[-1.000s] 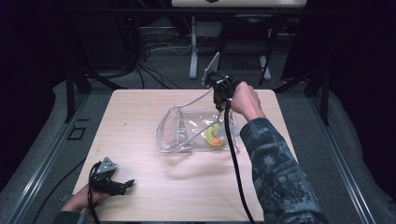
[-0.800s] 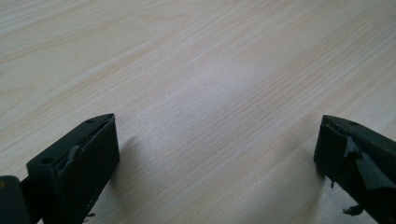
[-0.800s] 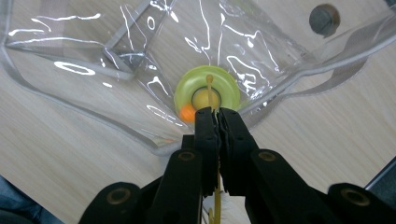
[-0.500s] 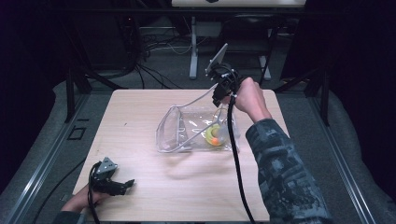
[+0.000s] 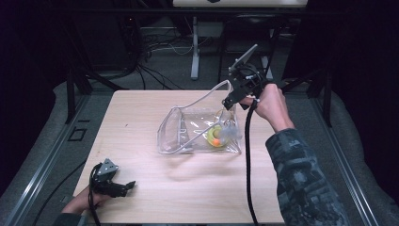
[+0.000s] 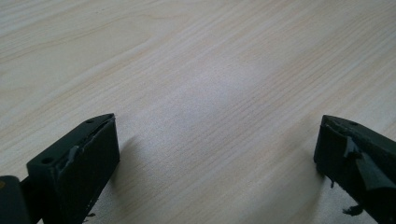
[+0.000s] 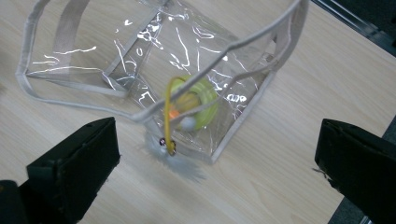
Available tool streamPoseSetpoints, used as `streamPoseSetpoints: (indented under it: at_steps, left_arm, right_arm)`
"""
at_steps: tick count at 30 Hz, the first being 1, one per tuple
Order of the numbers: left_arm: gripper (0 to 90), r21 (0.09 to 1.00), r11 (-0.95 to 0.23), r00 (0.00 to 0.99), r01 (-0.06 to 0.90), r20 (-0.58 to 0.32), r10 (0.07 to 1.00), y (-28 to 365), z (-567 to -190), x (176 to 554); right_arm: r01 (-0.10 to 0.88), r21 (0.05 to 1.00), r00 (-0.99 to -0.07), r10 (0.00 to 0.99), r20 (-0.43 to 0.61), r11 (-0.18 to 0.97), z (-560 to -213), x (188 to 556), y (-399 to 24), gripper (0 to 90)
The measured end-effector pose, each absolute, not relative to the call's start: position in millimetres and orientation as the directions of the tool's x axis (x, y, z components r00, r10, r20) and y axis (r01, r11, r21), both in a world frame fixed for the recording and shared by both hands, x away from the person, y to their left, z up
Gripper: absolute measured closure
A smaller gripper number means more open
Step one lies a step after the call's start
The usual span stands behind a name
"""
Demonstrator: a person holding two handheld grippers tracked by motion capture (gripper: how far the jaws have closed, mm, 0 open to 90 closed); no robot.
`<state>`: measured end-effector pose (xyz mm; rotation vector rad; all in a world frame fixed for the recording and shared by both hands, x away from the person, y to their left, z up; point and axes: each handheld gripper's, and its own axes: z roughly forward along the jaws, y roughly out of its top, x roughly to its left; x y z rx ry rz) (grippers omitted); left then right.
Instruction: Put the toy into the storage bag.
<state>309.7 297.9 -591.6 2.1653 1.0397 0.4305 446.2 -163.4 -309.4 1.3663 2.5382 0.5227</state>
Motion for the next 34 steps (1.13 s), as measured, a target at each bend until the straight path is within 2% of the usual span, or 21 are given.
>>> streamPoseSetpoints:
  at_steps: [12, 22, 34]
  left_arm:
    - [0.3, 0.705, -0.444, 0.625, 0.553, 0.001, 0.781, 298, -592, 310]
    - [0.4, 0.712, -0.437, 0.619, 0.550, 0.003, 0.786, 297, -592, 310]
    - [0.3, 0.711, -0.439, 0.620, 0.550, 0.005, 0.785, 297, -592, 310]
  right_arm:
    - [0.780, 0.421, -0.507, 0.862, -0.008, 0.463, -321, 425, -203, 0.0]
    - [0.819, 0.429, -0.447, 0.892, 0.058, 0.382, -368, 402, -241, 0.0]
    - [0.883, 0.351, -0.369, 0.923, 0.106, 0.312, -426, 384, -266, 0.0]
